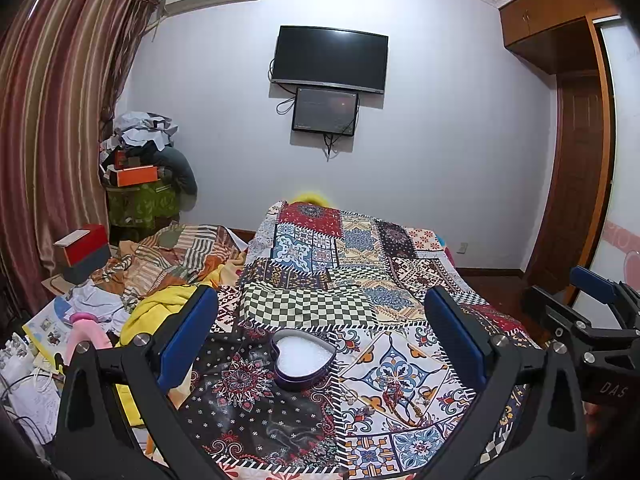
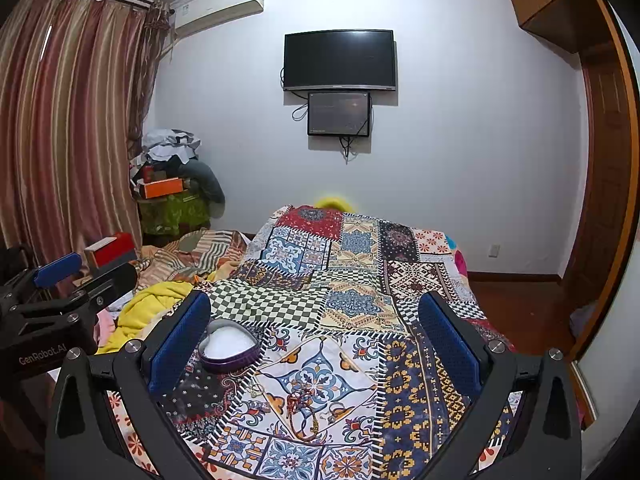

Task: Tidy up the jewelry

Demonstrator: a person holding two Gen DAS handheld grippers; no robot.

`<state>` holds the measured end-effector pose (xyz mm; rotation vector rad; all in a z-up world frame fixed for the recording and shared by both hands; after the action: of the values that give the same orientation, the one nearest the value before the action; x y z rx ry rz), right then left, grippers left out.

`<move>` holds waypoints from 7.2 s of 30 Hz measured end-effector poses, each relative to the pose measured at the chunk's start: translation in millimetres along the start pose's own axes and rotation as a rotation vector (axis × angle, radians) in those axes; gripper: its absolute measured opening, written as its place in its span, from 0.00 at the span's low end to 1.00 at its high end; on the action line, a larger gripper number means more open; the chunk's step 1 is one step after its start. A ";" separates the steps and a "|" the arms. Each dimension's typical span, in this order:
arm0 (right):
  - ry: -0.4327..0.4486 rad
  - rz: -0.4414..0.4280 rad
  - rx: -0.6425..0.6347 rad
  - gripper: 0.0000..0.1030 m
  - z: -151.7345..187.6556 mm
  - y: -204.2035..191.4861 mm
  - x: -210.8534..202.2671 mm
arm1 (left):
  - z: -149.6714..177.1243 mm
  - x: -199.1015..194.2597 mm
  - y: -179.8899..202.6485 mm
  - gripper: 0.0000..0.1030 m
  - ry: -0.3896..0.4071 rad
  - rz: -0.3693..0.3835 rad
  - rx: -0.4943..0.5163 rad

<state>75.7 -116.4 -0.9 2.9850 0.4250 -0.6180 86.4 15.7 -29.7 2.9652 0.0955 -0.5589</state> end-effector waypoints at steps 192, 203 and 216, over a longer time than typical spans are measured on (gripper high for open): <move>-0.669 -0.455 -0.146 0.09 109.0 -107.5 233.1 | 116.9 206.8 -41.3 0.12 -0.598 0.108 0.034; -0.602 -0.420 -0.113 0.29 82.1 -90.3 217.4 | 91.2 183.8 -46.1 0.27 -0.531 0.062 0.058; -0.426 -0.299 -0.043 0.44 31.1 -25.0 166.4 | 62.8 151.9 -19.5 0.40 -0.449 0.093 0.081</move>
<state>203.5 -53.7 -95.8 2.6582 0.8338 -1.2168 203.4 32.6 -145.5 2.8162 -0.1089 -1.2169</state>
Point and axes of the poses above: each gripper's, at about its wrist camera, not at the fingertips, and x roughly the way its jaws point, y to its right, z to its underside, the point moved 9 cm from there along x, roughly the way its jaws point, and after that the axes turned 4 degrees about -y, right-handed, at the moved point
